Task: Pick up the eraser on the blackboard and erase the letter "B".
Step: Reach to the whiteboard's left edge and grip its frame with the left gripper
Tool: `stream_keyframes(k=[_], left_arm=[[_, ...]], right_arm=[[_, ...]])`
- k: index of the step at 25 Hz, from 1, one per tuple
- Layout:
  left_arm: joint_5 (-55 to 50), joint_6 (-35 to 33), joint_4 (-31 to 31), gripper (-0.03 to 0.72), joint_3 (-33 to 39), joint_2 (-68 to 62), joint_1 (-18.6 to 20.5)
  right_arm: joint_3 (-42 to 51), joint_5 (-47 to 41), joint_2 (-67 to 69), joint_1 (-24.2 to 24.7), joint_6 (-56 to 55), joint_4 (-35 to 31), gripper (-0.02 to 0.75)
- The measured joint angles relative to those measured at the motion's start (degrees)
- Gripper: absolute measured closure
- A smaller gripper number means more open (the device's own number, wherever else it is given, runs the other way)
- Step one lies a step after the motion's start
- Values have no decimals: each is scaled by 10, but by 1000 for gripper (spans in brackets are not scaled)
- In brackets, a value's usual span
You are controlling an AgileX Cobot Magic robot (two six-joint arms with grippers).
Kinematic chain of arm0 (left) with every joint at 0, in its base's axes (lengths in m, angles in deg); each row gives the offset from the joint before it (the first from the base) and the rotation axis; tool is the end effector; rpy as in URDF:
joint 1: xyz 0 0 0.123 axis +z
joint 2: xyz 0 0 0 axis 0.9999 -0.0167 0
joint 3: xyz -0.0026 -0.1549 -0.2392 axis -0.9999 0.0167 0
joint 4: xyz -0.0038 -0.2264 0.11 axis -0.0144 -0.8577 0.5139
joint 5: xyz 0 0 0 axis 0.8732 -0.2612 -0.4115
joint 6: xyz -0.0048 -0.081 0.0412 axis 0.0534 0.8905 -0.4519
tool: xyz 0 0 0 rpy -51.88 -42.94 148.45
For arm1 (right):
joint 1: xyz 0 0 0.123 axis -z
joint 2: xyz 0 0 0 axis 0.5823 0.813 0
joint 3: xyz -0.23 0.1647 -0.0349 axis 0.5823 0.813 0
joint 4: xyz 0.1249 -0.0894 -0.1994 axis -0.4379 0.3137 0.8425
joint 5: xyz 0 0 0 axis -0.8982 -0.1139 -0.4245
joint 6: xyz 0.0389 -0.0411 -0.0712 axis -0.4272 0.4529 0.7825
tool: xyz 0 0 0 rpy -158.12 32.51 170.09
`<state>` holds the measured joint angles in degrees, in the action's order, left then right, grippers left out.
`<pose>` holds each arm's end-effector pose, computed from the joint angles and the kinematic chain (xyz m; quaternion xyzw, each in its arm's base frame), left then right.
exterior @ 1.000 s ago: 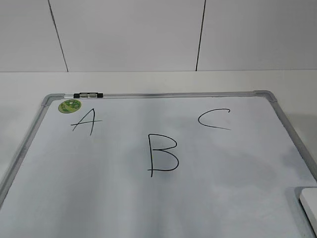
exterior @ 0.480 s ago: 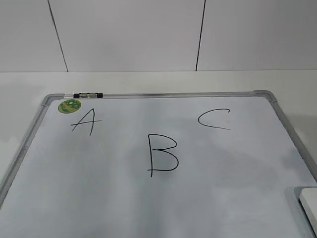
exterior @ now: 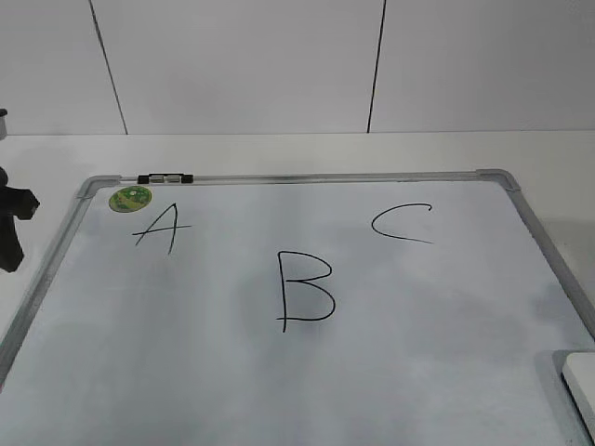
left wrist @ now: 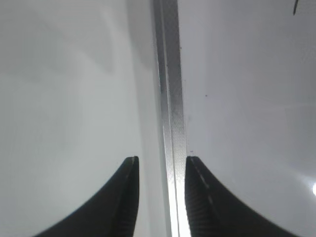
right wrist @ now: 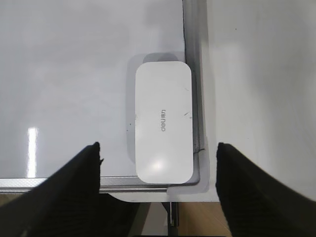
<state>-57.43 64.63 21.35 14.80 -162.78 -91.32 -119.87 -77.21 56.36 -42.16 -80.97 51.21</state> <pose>0.3213 -0.0220 0.2075 0.0117 0.9956 -0.0531 0.0758 0.1025 0.0130 0.3071 0.0105 0.9710 0.0363 0.2359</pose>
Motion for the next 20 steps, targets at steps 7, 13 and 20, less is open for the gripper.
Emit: stream_keyframes(k=[7, 13, 20], left_arm=[[24, 0, -7, 454, -4, -49, 0], [46, -4, -18, 454, -5, -61, -9], [62, -5, -18, 454, -6, -67, -11]], right_arm=[[0, 0, 0, 0, -1, 0, 155], [0, 9, 0, 0, -1, 0, 155], [0, 11, 0, 0, -1, 0, 155]])
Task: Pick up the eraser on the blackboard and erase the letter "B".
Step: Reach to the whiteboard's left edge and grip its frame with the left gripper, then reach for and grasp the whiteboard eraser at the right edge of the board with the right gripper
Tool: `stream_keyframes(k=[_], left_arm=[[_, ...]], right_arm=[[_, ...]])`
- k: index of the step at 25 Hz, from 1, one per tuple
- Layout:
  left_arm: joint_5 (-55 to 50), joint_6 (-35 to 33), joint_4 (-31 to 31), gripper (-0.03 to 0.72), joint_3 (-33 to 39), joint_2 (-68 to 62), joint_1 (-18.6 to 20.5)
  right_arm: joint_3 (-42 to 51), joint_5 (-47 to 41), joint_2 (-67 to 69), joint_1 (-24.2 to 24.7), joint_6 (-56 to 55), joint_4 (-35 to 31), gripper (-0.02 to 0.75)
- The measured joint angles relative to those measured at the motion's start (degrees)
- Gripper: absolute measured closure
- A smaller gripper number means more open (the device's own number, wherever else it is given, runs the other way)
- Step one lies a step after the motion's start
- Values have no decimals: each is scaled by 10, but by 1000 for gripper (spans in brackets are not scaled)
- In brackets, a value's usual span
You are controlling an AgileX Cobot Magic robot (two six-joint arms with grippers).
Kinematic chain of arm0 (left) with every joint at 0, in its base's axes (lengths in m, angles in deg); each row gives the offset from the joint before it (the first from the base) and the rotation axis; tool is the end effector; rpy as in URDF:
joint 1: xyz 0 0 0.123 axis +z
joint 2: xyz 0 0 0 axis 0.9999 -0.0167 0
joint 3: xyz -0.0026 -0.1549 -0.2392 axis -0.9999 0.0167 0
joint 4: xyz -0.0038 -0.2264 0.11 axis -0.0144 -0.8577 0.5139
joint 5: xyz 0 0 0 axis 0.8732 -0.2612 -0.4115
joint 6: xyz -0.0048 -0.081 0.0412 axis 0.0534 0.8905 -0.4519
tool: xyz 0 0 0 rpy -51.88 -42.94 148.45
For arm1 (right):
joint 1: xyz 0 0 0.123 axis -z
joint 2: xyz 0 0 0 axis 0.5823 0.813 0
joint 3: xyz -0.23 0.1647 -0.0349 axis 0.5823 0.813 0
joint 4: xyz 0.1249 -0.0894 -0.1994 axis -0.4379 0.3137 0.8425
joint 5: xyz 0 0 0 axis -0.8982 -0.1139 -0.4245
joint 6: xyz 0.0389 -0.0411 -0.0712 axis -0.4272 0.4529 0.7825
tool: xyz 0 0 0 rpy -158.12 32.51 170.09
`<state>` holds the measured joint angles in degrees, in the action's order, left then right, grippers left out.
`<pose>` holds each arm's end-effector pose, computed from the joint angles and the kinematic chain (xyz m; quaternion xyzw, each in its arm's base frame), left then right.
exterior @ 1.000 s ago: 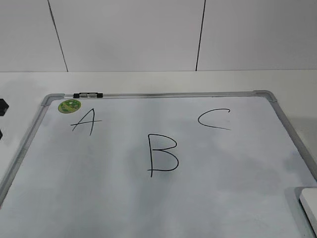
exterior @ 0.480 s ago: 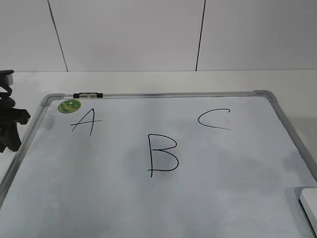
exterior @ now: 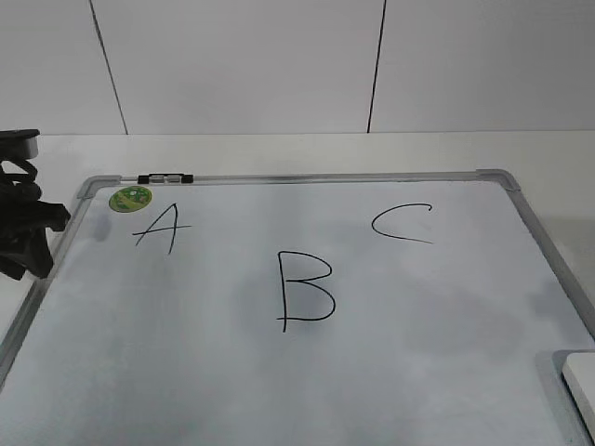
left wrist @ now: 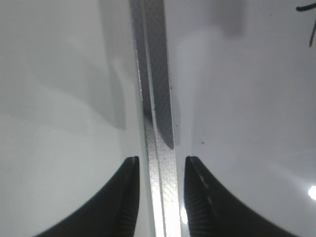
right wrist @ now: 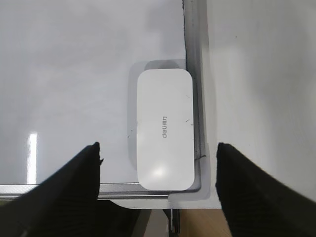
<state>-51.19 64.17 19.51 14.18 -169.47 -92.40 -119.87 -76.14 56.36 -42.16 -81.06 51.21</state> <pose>0.3407 -0.0305 0.1730 0.0094 0.9951 -0.0620 0.0769 0.1039 0.0132 0.3079 0.0113 0.9688 0.0376 0.2449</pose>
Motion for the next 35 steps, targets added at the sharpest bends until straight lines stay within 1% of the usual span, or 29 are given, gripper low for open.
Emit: stream_keyframes(k=[13, 19, 26, 30, 32, 35], left_arm=[[6, 0, 0, 456, 0, -31, 0], [5, 0, 5, 533, 0, -31, 0], [0, 0, 7, 561, 0, -31, 0], [-1, 0, 7, 629, 0, -31, 0], [-1, 1, 7, 646, 0, -31, 0], [-2, 2, 7, 651, -1, -31, 0]], right_arm=[[0, 5, 0, 0, 0, 3, 155], [0, 11, 0, 0, 0, 3, 155], [0, 21, 0, 0, 0, -3, 155], [0, 22, 0, 0, 0, -4, 155], [0, 23, 0, 0, 0, -4, 155], [0, 38, 0, 0, 0, -5, 155]])
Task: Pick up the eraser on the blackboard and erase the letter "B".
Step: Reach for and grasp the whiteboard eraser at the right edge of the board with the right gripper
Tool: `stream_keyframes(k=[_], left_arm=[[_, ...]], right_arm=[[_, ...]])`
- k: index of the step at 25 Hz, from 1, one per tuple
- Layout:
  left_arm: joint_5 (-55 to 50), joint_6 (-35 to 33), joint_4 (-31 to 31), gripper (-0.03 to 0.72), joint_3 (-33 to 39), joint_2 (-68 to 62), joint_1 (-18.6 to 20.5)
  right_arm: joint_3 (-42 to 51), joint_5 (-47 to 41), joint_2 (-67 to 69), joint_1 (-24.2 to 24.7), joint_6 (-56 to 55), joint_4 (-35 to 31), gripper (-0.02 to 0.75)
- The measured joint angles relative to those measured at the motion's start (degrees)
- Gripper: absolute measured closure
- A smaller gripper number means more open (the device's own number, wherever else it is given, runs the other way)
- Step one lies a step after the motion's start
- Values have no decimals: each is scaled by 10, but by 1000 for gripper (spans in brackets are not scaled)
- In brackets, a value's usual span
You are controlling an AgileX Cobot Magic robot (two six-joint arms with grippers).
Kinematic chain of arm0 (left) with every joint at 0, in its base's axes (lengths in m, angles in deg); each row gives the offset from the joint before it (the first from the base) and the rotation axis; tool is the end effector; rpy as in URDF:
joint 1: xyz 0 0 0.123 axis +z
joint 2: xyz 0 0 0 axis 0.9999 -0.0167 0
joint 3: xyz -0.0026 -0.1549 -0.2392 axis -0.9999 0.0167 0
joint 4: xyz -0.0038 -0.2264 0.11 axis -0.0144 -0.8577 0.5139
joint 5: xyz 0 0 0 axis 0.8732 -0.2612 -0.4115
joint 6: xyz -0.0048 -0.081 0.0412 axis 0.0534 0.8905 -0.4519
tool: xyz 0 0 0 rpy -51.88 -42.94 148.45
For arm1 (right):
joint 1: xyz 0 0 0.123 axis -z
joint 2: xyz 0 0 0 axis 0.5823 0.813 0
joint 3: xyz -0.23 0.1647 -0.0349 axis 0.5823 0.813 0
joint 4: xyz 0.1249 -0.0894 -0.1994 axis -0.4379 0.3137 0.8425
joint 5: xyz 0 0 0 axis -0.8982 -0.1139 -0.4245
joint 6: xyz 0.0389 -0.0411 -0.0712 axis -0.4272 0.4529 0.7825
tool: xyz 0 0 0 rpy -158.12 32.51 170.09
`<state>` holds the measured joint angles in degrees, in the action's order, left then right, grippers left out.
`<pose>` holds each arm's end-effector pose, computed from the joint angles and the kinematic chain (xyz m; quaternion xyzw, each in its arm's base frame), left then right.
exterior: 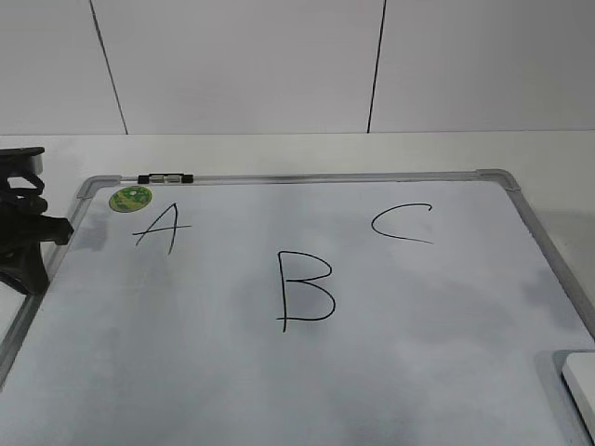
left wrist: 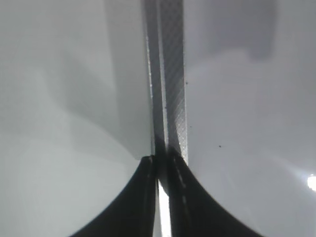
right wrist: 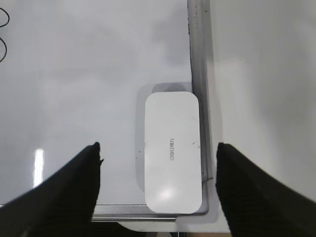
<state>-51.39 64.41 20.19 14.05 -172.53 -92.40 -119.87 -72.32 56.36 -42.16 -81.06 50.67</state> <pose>0.3431 -0.0299 0.1551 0.0098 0.9971 -0.0564 0.0496 0.1090 0.0145 0.3110 0.0123 0.9599 0.0462 0.2762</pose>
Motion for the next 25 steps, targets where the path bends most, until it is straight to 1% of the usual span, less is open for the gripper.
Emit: stream_keyframes(k=[4, 8, 10, 20, 25], left_arm=[[0, 1, 0, 651, 0, 0, 0], [0, 1, 1, 651, 0, 0, 0], [0, 1, 1, 652, 0, 0, 0], [-2, 1, 2, 652, 0, 0, 0], [-4, 1, 2, 652, 0, 0, 0]], right_arm=[[0, 0, 0, 0, -8, -10, 155], [-1, -46, 25, 0, -21, -13, 155], [-1, -56, 46, 0, -22, -13, 155], [-1, -66, 147, 0, -23, -18, 155], [-1, -62, 194, 0, -14, -15, 130]])
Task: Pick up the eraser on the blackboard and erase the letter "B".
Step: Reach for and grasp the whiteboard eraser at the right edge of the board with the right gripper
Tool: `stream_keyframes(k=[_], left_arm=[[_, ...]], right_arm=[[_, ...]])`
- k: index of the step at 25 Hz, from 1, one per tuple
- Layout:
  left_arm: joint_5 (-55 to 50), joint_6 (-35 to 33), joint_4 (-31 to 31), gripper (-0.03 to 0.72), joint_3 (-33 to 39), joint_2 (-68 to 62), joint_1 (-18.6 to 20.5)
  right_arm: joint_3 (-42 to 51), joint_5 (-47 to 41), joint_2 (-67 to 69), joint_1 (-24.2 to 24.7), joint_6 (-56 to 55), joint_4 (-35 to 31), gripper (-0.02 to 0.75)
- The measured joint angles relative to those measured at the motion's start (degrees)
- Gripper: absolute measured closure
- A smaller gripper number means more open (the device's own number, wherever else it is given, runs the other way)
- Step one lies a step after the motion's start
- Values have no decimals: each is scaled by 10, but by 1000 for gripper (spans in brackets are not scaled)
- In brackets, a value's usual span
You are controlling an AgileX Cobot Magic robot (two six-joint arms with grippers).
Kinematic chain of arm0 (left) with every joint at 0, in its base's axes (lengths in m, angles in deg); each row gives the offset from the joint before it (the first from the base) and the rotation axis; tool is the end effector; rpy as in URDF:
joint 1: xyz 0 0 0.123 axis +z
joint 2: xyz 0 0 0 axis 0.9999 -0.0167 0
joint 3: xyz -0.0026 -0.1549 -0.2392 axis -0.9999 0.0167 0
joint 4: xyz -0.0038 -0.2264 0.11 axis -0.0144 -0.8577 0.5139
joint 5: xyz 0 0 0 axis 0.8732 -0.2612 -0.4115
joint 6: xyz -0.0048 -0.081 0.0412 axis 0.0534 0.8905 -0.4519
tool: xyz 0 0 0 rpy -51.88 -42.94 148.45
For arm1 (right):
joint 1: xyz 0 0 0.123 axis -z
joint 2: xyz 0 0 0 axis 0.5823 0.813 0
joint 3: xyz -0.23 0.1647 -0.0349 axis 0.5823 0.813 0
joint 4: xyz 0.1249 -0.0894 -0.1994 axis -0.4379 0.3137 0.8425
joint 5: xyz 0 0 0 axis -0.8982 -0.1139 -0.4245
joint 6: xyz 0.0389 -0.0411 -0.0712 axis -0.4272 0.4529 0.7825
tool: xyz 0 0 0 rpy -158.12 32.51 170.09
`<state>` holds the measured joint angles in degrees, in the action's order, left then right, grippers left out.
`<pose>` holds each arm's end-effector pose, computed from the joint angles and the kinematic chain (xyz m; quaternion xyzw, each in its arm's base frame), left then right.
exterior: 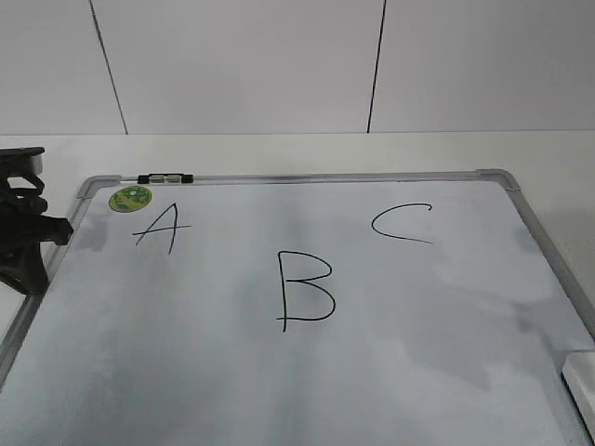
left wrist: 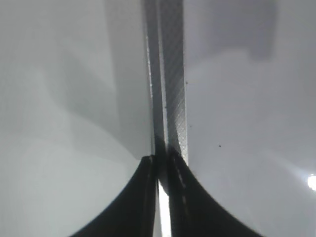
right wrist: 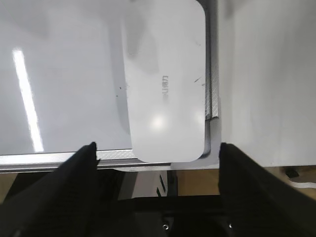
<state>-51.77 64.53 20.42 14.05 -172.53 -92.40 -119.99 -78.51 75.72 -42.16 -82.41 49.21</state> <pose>0.3425 -0.0297 0.1550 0.0103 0.9974 -0.0551 0.0463 0.1552 0.0221 0.2628 0.0293 0.9974 0.0315 0.0578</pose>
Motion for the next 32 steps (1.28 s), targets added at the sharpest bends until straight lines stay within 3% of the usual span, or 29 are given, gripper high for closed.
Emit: stream_keyframes(k=[14, 32], left_arm=[[-1, 0, 0, 652, 0, 0, 0], [0, -3, 0, 652, 0, 0, 0]], right_arm=[[-1, 79, 150, 0, 5, 16, 115], [-5, 104, 236, 0, 14, 22, 115]])
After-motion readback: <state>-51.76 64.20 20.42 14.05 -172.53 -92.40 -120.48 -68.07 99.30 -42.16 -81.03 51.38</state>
